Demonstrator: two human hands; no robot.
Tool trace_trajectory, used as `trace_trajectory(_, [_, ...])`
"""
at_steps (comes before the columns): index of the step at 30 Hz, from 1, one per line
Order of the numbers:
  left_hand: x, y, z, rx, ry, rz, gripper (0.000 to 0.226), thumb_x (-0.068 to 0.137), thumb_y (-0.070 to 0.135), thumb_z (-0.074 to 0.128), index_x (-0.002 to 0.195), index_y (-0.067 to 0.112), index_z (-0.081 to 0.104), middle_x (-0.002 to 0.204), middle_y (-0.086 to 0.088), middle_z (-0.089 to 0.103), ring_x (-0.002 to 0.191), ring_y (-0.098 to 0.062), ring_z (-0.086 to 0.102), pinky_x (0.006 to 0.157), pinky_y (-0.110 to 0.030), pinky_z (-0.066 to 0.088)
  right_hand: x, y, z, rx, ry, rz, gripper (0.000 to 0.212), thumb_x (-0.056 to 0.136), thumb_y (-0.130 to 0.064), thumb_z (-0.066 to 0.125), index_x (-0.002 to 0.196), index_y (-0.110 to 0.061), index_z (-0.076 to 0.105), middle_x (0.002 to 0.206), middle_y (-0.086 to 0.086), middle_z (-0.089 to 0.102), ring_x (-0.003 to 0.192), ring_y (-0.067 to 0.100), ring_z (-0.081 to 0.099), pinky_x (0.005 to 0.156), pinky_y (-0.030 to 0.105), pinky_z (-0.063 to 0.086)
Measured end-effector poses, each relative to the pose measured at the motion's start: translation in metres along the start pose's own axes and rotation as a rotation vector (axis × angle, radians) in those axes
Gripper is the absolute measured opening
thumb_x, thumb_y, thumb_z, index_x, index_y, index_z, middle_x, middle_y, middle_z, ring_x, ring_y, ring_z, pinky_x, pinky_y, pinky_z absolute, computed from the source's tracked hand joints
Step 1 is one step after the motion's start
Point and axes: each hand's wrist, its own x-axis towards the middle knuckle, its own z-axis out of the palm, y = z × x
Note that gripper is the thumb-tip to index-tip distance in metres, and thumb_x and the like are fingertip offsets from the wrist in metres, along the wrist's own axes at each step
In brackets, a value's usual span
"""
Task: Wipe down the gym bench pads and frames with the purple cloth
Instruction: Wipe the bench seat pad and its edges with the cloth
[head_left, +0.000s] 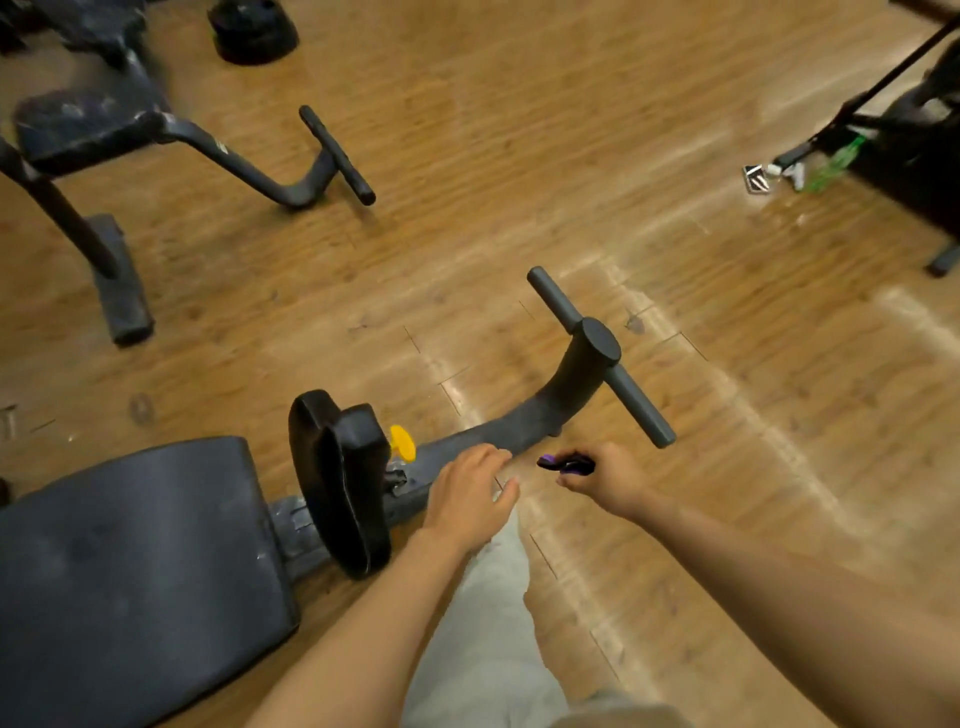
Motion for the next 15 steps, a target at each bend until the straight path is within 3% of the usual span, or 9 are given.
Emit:
trace_trajectory(5, [0.084, -0.019, -0.048, -0.079, 0.002, -0.086, 0.043, 0.097, 0.04, 0.047, 0.133, 0.019, 0.052, 0.134, 0.004, 0.052, 0.125, -0.017, 0.046, 0.099, -0.028, 0.037, 0.09, -0.057, -0.043, -0.052, -0.048, -0.039, 0.027, 0.083, -0.018, 0.069, 0.11, -0.016, 0.066, 0.105, 0.0, 0.066, 0.097, 0.014, 0.061, 0.085, 0.028, 0.05])
trace_trajectory(12, [0.16, -0.036, -0.099, -0.163, 0.109, -0.182, 0.04, 0.096, 0.04, 0.049, 0.132, 0.025, 0.054, 0.14, 0.006, 0.048, 0.131, -0.017, 0.042, 0.107, -0.034, 0.036, 0.18, -0.117, -0.099, 0.004, -0.036, -0.113, 0.03, 0.085, -0.014, 0.069, 0.114, -0.008, 0.064, 0.102, 0.001, 0.066, 0.096, 0.012, 0.059, 0.074, 0.014, 0.037])
trace_trajectory(15, [0.181, -0.042, -0.117, -0.197, 0.182, -0.23, 0.039, 0.095, 0.041, 0.05, 0.13, 0.027, 0.055, 0.141, 0.008, 0.048, 0.132, -0.015, 0.041, 0.106, -0.032, 0.036, 0.211, -0.136, -0.111, 0.01, -0.061, -0.13, 0.033, 0.083, -0.015, 0.072, 0.114, -0.011, 0.066, 0.106, 0.004, 0.069, 0.101, 0.016, 0.062, 0.081, 0.019, 0.044])
